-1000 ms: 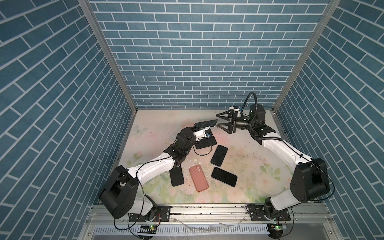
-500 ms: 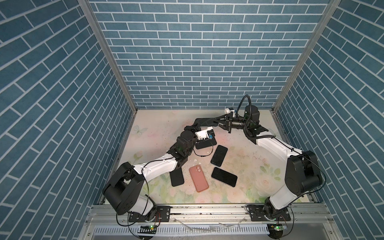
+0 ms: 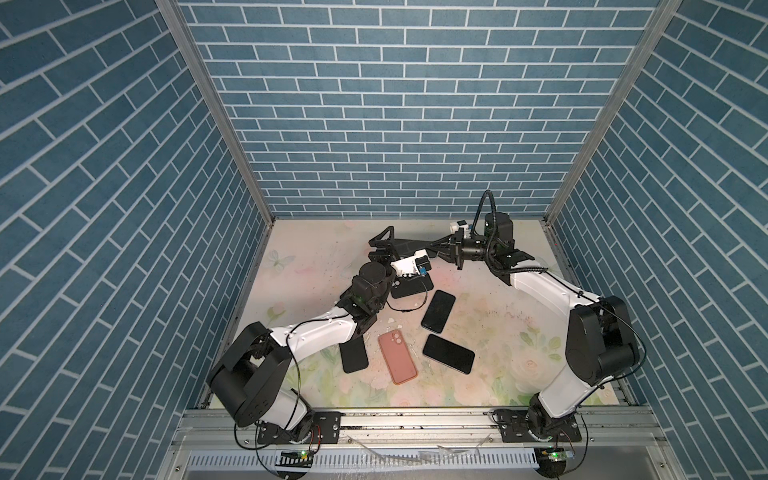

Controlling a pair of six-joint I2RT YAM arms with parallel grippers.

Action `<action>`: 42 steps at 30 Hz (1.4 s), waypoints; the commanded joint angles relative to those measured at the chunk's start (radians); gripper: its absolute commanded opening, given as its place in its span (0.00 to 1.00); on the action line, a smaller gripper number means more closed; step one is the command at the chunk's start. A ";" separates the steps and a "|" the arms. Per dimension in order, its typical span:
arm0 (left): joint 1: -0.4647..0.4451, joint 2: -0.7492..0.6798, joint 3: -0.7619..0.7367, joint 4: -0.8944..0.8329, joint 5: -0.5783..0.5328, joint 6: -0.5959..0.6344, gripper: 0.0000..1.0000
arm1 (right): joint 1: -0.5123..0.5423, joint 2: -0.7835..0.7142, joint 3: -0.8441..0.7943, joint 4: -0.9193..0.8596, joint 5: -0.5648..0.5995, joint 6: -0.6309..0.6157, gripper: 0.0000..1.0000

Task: Put the phone into the phone case

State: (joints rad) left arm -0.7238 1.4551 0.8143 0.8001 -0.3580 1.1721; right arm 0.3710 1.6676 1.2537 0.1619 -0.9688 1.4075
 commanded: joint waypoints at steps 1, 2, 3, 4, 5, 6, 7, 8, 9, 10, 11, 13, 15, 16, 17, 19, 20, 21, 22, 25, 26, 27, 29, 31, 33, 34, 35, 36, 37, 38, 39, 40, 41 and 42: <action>-0.003 -0.116 -0.020 -0.010 -0.064 -0.075 1.00 | -0.048 -0.058 0.094 -0.187 0.139 -0.232 0.00; -0.003 -0.152 -0.026 -0.045 -0.085 -0.107 0.99 | -0.053 -0.059 0.117 -0.243 0.168 -0.284 0.00; -0.003 -0.189 -0.031 -0.081 -0.102 -0.150 1.00 | -0.058 -0.060 0.147 -0.312 0.198 -0.357 0.00; -0.003 -0.232 -0.032 -0.144 -0.118 -0.202 1.00 | -0.059 -0.053 0.185 -0.397 0.236 -0.439 0.00; -0.003 -0.271 -0.025 -0.225 -0.125 -0.255 1.00 | -0.060 -0.046 0.222 -0.481 0.268 -0.509 0.00; 0.000 -0.321 -0.004 -0.369 -0.114 -0.339 1.00 | -0.060 -0.033 0.268 -0.577 0.300 -0.618 0.00; 0.004 -0.366 0.042 -0.515 -0.080 -0.425 1.00 | -0.060 -0.017 0.312 -0.666 0.319 -0.713 0.00; 0.012 -0.393 0.078 -0.646 -0.046 -0.511 1.00 | -0.059 -0.004 0.338 -0.719 0.328 -0.773 0.00; 0.021 -0.414 0.114 -0.763 -0.017 -0.616 1.00 | -0.059 0.021 0.372 -0.795 0.336 -0.854 0.00; 0.034 -0.427 0.148 -0.854 0.009 -0.715 1.00 | -0.059 0.046 0.397 -0.848 0.334 -0.910 0.00; 0.047 -0.433 0.176 -0.934 0.026 -0.802 1.00 | -0.059 0.071 0.421 -0.895 0.333 -0.958 0.00; 0.075 -0.430 0.215 -1.049 0.048 -0.977 1.00 | -0.058 0.113 0.449 -0.954 0.330 -1.013 0.00; 0.112 -0.429 0.221 -1.111 0.088 -1.145 1.00 | -0.053 0.155 0.463 -0.984 0.308 -1.059 0.00; 0.140 -0.427 0.212 -1.132 0.112 -1.245 1.00 | -0.042 0.175 0.477 -1.009 0.310 -1.097 0.00; 0.168 -0.424 0.202 -1.147 0.152 -1.336 1.00 | -0.033 0.187 0.483 -1.019 0.319 -1.126 0.00; 0.245 -0.413 0.145 -1.139 0.282 -1.551 0.99 | -0.006 0.222 0.502 -1.034 0.324 -1.187 0.00; 0.276 -0.407 0.107 -1.113 0.346 -1.646 1.00 | 0.002 0.244 0.513 -1.035 0.313 -1.200 0.00; 0.296 -0.398 0.075 -1.083 0.393 -1.708 0.99 | 0.006 0.265 0.525 -1.040 0.295 -1.202 0.00; 0.313 -0.388 0.040 -1.035 0.452 -1.744 0.99 | 0.010 0.296 0.549 -1.056 0.271 -1.208 0.00; 0.314 -0.346 0.009 -0.997 0.476 -1.796 1.00 | 0.023 0.395 0.641 -1.124 0.228 -1.243 0.00; 0.315 -0.333 0.006 -0.990 0.480 -1.808 1.00 | 0.027 0.424 0.672 -1.145 0.214 -1.255 0.00; 0.315 -0.320 0.003 -0.981 0.487 -1.820 1.00 | 0.032 0.457 0.704 -1.167 0.203 -1.263 0.00; 0.315 -0.301 -0.003 -0.962 0.494 -1.847 1.00 | 0.039 0.514 0.766 -1.207 0.186 -1.273 0.00; 0.316 -0.279 -0.014 -0.932 0.498 -1.874 1.00 | 0.046 0.583 0.824 -1.242 0.176 -1.285 0.00; 0.316 -0.251 -0.019 -0.912 0.502 -1.897 1.00 | 0.050 0.620 0.855 -1.252 0.168 -1.287 0.00; 0.316 -0.235 -0.022 -0.897 0.507 -1.904 1.00 | 0.051 0.636 0.867 -1.254 0.164 -1.286 0.00; 0.316 -0.222 -0.026 -0.883 0.513 -1.913 0.99 | 0.051 0.649 0.876 -1.253 0.160 -1.285 0.00; 0.315 -0.210 -0.032 -0.863 0.520 -1.919 1.00 | 0.051 0.662 0.883 -1.251 0.154 -1.286 0.00; 0.316 -0.195 -0.039 -0.845 0.526 -1.924 1.00 | 0.052 0.673 0.893 -1.249 0.145 -1.286 0.00; 0.316 -0.185 -0.045 -0.833 0.528 -1.931 1.00 | 0.052 0.684 0.899 -1.247 0.137 -1.286 0.00; 0.316 -0.172 -0.053 -0.819 0.528 -1.937 1.00 | 0.052 0.697 0.911 -1.247 0.131 -1.286 0.00; 0.316 -0.161 -0.060 -0.804 0.529 -1.943 1.00 | 0.052 0.707 0.920 -1.248 0.126 -1.289 0.00; 0.315 -0.148 -0.068 -0.789 0.534 -1.950 0.99 | 0.052 0.720 0.929 -1.252 0.122 -1.292 0.00; 0.316 -0.134 -0.077 -0.772 0.537 -1.959 0.99 | 0.052 0.732 0.938 -1.255 0.121 -1.296 0.00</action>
State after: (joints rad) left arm -0.4118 1.2961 0.7609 -0.0402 0.1593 -0.7490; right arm 0.4179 2.3821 2.1445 -1.0504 -0.7952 0.1741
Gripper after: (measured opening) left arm 0.994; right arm 0.108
